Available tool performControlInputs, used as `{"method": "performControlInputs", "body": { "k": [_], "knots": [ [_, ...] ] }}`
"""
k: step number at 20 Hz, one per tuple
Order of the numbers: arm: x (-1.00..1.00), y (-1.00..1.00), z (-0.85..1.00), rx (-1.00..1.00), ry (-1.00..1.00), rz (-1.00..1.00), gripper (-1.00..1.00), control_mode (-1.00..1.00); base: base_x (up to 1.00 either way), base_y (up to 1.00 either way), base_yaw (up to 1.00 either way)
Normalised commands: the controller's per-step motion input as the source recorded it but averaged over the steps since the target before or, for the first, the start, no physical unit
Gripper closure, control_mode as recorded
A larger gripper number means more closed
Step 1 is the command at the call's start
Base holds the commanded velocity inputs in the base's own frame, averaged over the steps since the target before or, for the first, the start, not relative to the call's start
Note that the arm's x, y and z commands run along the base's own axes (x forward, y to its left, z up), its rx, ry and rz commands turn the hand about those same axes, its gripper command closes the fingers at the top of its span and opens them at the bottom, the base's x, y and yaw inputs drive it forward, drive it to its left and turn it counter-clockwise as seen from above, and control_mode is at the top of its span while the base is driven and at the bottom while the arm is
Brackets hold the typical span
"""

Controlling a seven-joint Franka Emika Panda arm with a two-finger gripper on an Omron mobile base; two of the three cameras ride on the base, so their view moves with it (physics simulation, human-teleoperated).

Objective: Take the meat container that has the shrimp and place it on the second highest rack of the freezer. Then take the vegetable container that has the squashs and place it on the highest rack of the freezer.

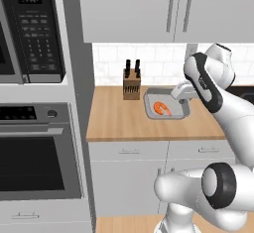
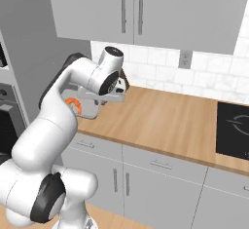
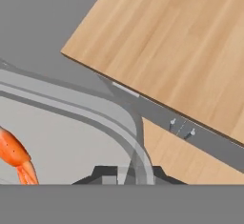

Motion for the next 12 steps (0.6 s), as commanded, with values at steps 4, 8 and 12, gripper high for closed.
{"method": "performControlInputs", "body": {
  "k": [4,8,12],
  "knots": [
    [0.0,0.0,0.0,0.0,0.0,0.0,1.0,1.0,-0.48,0.0,-0.01],
    [0.0,0.0,0.0,0.0,0.0,0.0,1.0,1.0,-0.62,0.0,0.12],
    [0.0,0.0,0.0,0.0,0.0,0.0,1.0,1.0,-0.31,0.0,0.29]
  ]
}}
